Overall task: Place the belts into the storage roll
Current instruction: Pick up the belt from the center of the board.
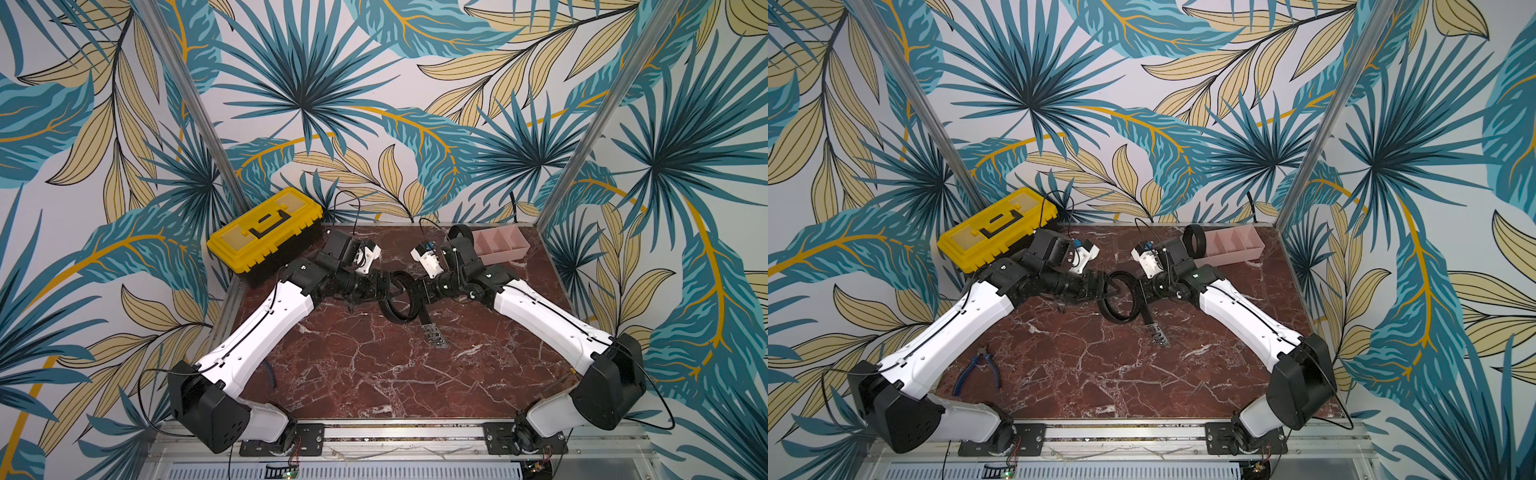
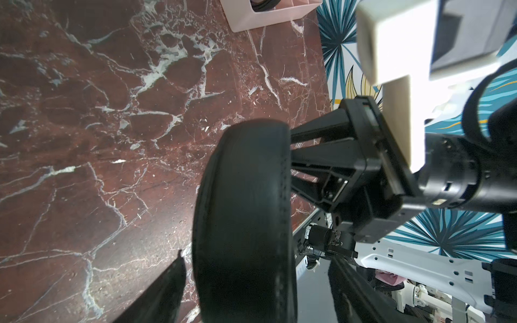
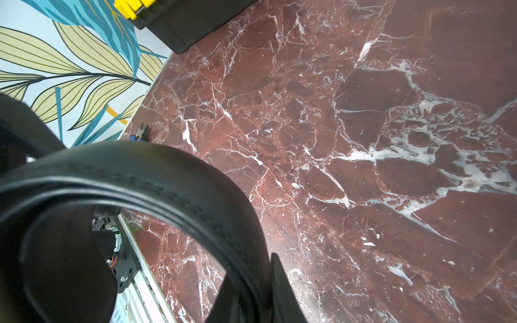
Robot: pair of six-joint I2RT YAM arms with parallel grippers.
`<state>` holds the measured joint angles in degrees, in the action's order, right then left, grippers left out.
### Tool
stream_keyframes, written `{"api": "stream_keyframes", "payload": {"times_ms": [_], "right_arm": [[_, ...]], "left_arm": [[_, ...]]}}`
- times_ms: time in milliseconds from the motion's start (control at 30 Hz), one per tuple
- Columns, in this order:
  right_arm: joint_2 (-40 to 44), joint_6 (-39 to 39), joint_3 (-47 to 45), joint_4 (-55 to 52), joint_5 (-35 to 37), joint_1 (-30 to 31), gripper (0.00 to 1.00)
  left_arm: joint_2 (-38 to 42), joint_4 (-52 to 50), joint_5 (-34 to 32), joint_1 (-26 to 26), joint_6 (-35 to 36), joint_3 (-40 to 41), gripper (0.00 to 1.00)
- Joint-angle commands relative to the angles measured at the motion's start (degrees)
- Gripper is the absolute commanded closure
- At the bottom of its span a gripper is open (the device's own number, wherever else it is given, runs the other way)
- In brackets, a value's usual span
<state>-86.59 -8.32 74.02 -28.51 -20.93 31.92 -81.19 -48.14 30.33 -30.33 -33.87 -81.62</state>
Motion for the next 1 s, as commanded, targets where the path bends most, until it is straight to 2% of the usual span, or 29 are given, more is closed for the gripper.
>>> {"api": "stream_keyframes", "payload": {"times_ms": [0,167,367,533,667,800,967], "right_arm": [[4.44,6.47,-2.39,2.54,-2.71,0.14,0.97],[7.69,14.36,-4.06,0.71,-3.18,0.12,0.96],[10.66,18.83,-5.88,0.06,-4.46,0.21,0.96],[11.92,23.63,-6.52,-1.77,-5.38,0.83,0.96],[12.57,25.05,-7.05,-2.15,-6.40,1.11,0.96],[12.58,24.25,-7.31,-2.32,-4.49,1.18,0.96],[12.07,22.25,-7.13,-2.17,-1.75,1.13,0.96]], "left_arm": [[-2.19,-0.47,3.75,0.00,2.01,-4.31,0.19],[-7.13,-6.77,9.64,-0.17,4.01,-8.73,0.19],[-9.72,-12.28,12.96,-1.43,6.07,-10.44,0.22],[-10.21,-12.59,13.63,-3.02,6.27,-10.82,0.23],[-10.31,-12.59,15.09,-3.07,6.01,-11.36,0.28],[-10.35,-12.60,16.69,-3.49,5.74,-10.60,0.35],[-9.12,-12.68,14.78,-4.04,5.48,-8.74,0.39]]}}
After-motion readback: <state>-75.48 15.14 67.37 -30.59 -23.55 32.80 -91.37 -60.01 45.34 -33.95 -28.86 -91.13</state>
